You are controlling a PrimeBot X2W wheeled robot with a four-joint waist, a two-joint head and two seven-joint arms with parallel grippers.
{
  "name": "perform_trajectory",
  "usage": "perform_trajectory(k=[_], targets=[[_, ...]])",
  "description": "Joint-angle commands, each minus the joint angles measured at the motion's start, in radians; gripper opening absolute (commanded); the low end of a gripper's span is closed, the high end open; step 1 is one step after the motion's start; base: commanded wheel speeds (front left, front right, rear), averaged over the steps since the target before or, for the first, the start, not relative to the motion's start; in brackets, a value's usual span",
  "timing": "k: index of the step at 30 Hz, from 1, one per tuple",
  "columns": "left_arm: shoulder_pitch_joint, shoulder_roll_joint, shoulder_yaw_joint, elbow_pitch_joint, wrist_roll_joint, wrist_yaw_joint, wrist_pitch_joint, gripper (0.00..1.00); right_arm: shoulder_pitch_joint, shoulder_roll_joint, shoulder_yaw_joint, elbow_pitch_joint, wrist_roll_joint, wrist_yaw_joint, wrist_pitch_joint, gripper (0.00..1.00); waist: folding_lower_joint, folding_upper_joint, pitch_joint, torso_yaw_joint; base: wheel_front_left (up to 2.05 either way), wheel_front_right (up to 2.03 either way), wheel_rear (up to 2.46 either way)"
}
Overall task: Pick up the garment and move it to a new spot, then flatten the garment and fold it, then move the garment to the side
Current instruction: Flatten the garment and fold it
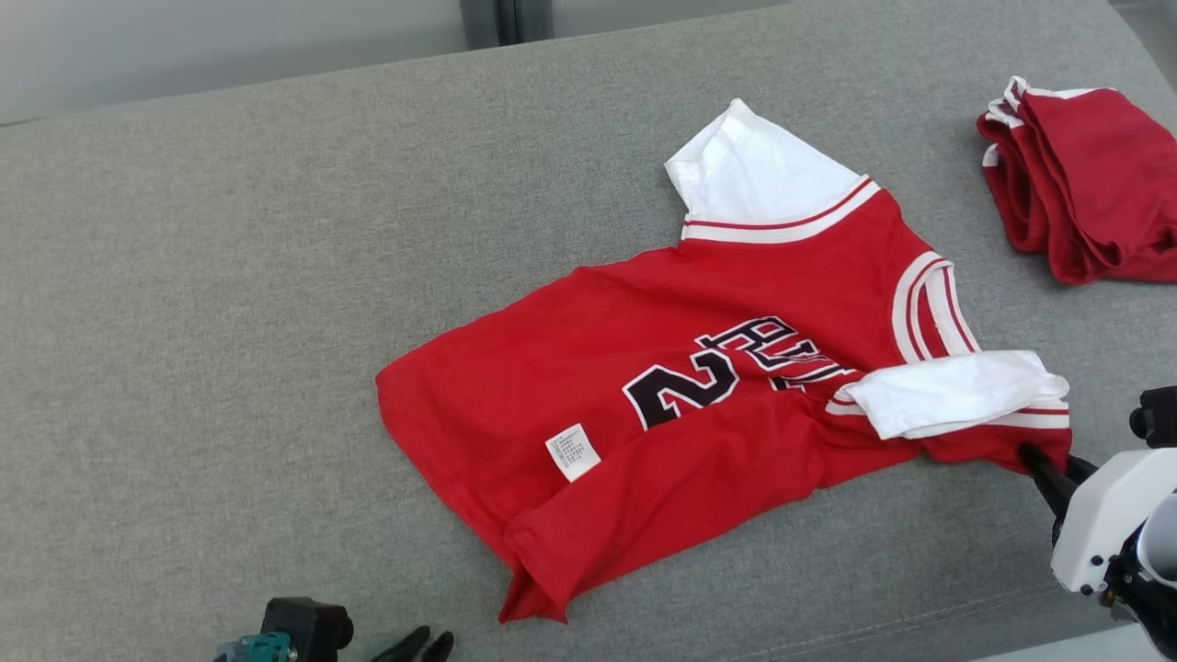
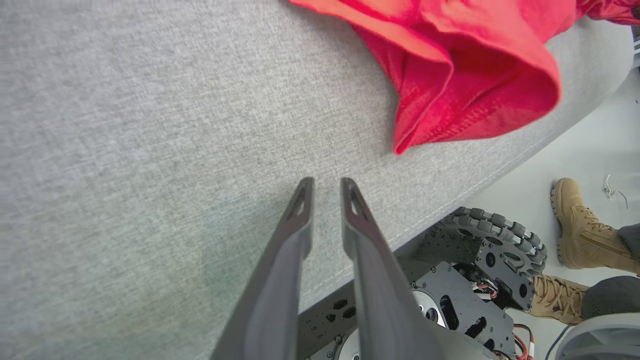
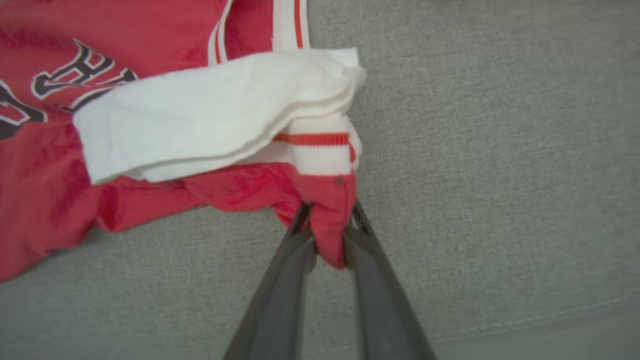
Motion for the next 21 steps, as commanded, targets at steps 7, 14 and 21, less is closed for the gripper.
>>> perform_trajectory(k=[7,14,21], targets=[[0.019,-0.02,0.028,-0.016,0.02,0.052,-0.059,1.0,0.009,-0.019,-0.022,0.009,-0.1,0.0,-0.036,1.0,0.0,0.0,-0.07,0.012,0.0,0.0,0.0],[-0.023,-0.065,0.1,-0.037,0.044,0.127,-0.171,1.0,-0.046,-0.024,-0.043,-0.12,-0.111,0.0,-0.009,1.0,0.0,0.0,-0.109,0.015,0.0,0.0,0.0],[-0.26,-0.095,0.089,0.028,0.081,0.118,-0.11,1.0,-0.356,-0.03,0.053,-0.119,-0.166,0.0,0.027,1.0,0.0,0.0,0.044,0.038,0.0,0.0,0.0]])
